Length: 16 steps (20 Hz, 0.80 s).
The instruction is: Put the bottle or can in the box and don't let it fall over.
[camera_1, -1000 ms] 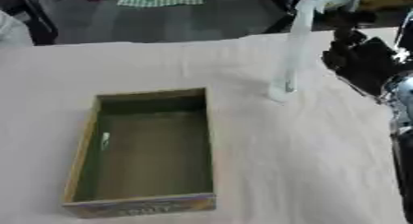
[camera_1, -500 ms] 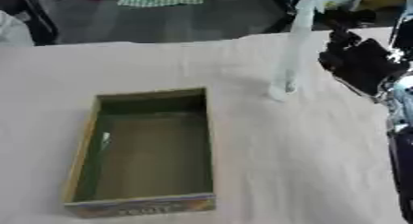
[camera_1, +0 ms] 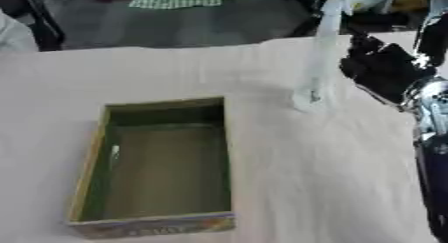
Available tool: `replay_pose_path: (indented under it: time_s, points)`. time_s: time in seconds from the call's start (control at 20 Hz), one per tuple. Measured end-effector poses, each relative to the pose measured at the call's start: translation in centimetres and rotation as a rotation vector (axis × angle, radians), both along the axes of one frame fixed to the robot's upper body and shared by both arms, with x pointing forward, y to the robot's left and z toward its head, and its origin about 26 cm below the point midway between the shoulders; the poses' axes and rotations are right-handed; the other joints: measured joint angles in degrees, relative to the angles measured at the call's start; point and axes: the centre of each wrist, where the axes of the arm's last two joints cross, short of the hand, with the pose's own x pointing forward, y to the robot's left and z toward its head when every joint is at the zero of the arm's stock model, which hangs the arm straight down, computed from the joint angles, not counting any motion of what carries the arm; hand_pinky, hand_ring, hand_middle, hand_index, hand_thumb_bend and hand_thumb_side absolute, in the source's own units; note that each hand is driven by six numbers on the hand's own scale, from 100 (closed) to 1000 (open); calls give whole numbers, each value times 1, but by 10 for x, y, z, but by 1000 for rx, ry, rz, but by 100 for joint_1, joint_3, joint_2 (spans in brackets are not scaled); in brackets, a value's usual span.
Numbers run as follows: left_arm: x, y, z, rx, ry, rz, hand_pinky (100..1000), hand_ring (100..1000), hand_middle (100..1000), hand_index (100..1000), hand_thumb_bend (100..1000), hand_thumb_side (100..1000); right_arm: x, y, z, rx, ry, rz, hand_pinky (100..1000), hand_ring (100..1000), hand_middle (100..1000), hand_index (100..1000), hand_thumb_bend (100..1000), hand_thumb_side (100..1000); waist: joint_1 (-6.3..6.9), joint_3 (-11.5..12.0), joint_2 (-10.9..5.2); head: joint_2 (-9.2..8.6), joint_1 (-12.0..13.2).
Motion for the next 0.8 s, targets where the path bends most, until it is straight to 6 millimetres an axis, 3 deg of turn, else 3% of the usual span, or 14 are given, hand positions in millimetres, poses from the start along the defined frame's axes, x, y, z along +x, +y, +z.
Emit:
replay_pose_path:
  time_s: [0.8]
  points:
    - [0, -1, 0, 1, -1, -7, 825, 1000, 985, 763, 776, 653, 6, 3, 8, 6, -23, 47, 100, 100, 267, 1000, 628, 1000, -1, 42, 56, -51, -4]
